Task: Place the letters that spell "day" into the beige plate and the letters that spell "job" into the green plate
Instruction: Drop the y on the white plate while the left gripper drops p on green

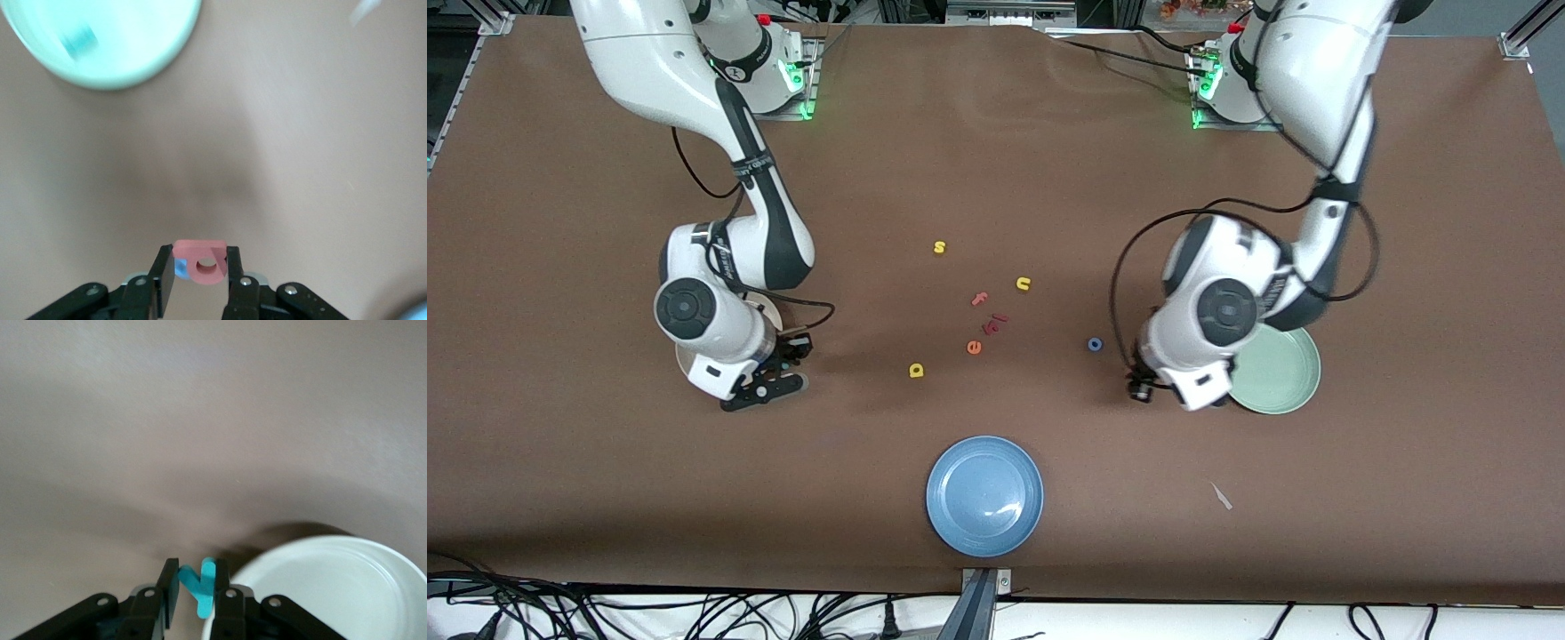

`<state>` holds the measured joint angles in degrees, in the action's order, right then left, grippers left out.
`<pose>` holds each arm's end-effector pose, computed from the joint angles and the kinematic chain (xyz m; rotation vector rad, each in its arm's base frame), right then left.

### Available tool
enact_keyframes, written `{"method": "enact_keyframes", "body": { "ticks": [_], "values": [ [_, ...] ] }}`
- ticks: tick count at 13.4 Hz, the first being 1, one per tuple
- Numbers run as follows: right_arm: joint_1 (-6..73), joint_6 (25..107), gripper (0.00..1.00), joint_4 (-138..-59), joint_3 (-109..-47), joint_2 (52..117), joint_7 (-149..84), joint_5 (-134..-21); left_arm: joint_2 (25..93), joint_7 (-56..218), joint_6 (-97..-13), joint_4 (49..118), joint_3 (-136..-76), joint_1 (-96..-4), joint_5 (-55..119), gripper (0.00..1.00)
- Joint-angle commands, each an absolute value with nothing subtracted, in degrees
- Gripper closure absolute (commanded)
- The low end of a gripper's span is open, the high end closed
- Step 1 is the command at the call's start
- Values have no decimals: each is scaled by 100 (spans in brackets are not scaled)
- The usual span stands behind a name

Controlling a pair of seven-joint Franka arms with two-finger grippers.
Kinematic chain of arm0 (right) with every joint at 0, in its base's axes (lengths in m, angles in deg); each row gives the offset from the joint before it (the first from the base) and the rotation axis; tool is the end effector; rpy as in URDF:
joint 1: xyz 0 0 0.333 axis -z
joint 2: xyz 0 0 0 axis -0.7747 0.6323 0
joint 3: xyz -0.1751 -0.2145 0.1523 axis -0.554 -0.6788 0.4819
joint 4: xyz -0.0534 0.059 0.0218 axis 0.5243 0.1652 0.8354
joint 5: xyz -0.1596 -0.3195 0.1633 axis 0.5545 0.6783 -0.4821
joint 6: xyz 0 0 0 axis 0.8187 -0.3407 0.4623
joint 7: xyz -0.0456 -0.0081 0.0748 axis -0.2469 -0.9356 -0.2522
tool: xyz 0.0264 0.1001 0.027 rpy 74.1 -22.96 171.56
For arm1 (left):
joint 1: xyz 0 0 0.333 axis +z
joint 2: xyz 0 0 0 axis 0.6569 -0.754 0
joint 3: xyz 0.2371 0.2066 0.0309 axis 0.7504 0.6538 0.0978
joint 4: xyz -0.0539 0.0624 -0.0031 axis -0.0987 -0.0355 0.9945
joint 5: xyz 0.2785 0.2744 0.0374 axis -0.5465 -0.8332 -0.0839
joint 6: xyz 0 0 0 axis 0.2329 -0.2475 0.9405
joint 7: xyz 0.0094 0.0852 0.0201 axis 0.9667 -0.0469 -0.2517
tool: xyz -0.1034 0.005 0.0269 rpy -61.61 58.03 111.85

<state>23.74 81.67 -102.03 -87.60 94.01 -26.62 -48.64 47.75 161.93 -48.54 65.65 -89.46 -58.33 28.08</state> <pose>0.6359 0.1507 0.2399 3.0554 0.5295 -0.0644 0.6678 -0.2314 0.3138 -2.5235 -1.7847 0.2419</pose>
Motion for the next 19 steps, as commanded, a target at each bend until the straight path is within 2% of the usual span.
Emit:
{"method": "enact_keyframes", "body": {
  "ticks": [1,3,4,5,6,8,10,14,17,19],
  "values": [
    [2345,8746,98,-11200,-8913,8826,-2092,-4905,4915,14787,-4191,6804,-9019,-5120,2731,82],
    [2406,8896,96,-11280,-9010,8843,-1687,-4923,4862,13890,-4109,6891,-8993,-4645,2687,82],
    [2450,8932,90,-11307,-9010,8861,-1538,-4923,4792,13460,-4109,6909,-8993,-4399,2678,82],
    [2529,8932,60,-11307,-9010,8879,-1336,-4923,4609,13107,-4144,6901,-8984,-4231,2669,81],
    [2599,8889,1,-11272,-9002,8887,-1395,-4931,4494,12895,-4205,6901,-8975,-4142,2591,79],
    [2565,8801,0,-11158,-8967,8887,-1623,-4966,4248,12858,-4294,6936,-8993,-4063,2275,68],
    [2538,8686,0,-10992,-8792,8888,-2018,-4967,4176,12858,-4347,6971,-8993,-4080,2265,29],
    [2529,8633,0,-10526,-8282,9142,-3194,-4967,4527,13242,-4006,6910,-9211,-4211,2388,17],
    [2521,8624,0,-10087,-7869,9449,-4056,-4958,4625,14312,-4003,6866,-9984,-4238,2423,17],
    [2460,8633,0,-9745,-7693,9730,-4514,-4958,4590,15217,-4449,6874,-10354,-4387,2414,18]
  ]
}}
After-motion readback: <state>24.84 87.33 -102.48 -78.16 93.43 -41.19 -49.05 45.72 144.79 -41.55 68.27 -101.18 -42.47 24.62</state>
